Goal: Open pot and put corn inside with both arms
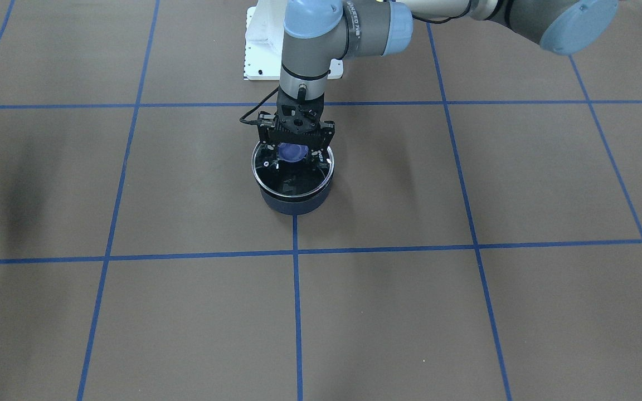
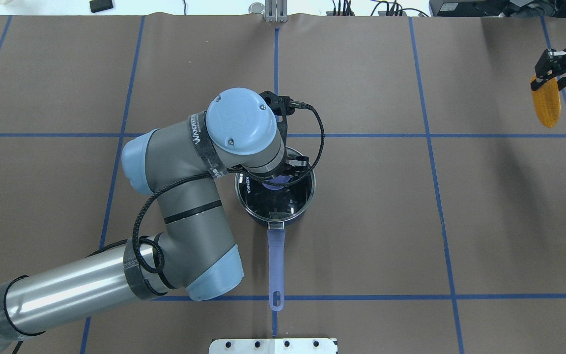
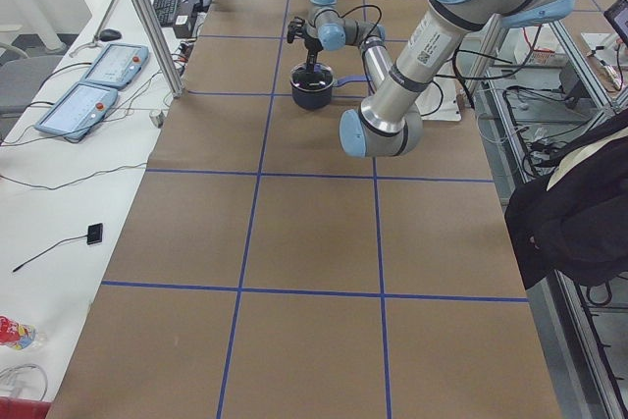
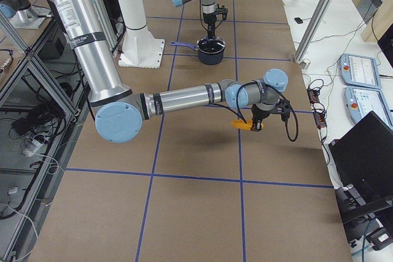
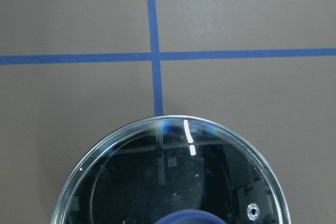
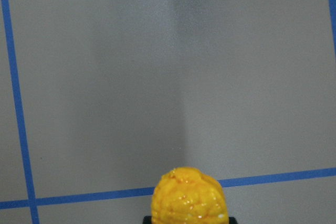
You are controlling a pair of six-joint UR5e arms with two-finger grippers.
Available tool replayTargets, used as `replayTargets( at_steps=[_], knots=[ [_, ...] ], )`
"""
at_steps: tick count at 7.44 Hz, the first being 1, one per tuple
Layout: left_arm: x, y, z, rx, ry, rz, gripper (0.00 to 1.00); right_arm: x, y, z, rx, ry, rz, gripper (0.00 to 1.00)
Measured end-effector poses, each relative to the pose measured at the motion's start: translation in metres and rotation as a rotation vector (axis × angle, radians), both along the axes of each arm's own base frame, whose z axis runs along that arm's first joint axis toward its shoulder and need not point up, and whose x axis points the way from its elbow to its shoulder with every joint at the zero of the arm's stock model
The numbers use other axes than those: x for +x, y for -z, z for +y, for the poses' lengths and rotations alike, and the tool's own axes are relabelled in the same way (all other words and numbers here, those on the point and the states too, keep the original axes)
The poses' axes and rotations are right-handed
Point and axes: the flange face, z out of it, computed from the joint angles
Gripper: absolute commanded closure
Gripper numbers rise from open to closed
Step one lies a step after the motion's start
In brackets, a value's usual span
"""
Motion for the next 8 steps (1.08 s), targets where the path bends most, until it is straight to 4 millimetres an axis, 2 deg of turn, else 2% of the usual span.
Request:
replayTargets(
  at_steps=[1,2,5,8],
  knots=[
    [-0.025,0.004,-0.002,0.023,-0.018,-0.016,0.44,-0.005,0.016,-0.005,-0.021,-0.027,-0.020,0.74],
    [-0.056,-0.007,-0.006,0.037,-0.045,-0.030,0.44,-0.018,0.038,-0.007,-0.045,-0.053,-0.043,0.74],
    [-0.145,-0.068,-0.026,0.104,-0.118,-0.067,0.44,-0.079,0.113,0.002,-0.106,-0.110,-0.084,0.74],
    [-0.212,-0.143,-0.053,0.164,-0.143,-0.126,0.47,-0.130,0.180,0.018,-0.145,-0.162,-0.113,0.74]
  ],
)
